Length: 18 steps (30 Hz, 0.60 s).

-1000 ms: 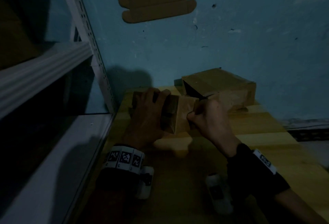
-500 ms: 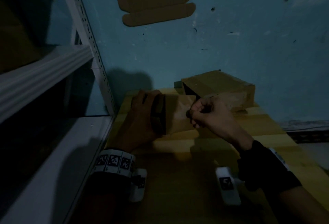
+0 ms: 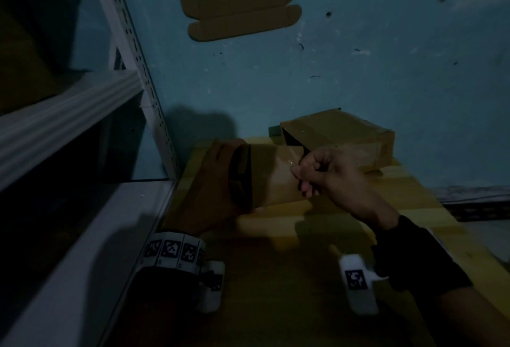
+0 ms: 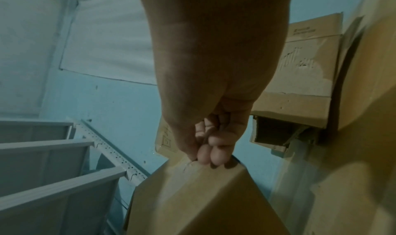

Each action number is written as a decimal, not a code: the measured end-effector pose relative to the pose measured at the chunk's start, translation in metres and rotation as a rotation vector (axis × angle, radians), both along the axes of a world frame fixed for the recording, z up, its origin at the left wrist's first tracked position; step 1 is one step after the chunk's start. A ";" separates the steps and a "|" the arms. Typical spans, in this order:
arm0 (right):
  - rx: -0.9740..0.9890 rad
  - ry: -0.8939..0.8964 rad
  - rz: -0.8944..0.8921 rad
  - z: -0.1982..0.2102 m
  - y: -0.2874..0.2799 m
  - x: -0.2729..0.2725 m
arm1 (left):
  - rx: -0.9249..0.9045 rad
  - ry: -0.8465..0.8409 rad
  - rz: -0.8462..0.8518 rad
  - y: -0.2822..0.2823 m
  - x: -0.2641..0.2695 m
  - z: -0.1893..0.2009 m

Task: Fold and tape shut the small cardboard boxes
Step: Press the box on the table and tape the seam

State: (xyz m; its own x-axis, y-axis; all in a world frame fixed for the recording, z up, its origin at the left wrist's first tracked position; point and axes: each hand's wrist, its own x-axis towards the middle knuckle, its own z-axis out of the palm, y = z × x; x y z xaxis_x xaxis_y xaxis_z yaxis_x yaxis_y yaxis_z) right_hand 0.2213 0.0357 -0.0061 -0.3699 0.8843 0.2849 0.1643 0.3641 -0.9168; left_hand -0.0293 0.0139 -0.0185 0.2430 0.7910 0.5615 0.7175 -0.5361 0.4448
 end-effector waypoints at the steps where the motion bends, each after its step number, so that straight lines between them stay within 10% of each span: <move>1: 0.001 0.005 -0.009 0.000 0.001 0.001 | 0.005 0.007 0.001 -0.001 0.000 0.001; 18: 0.034 -0.265 -0.208 0.018 -0.013 0.007 | -0.002 -0.014 -0.030 0.000 0.000 -0.002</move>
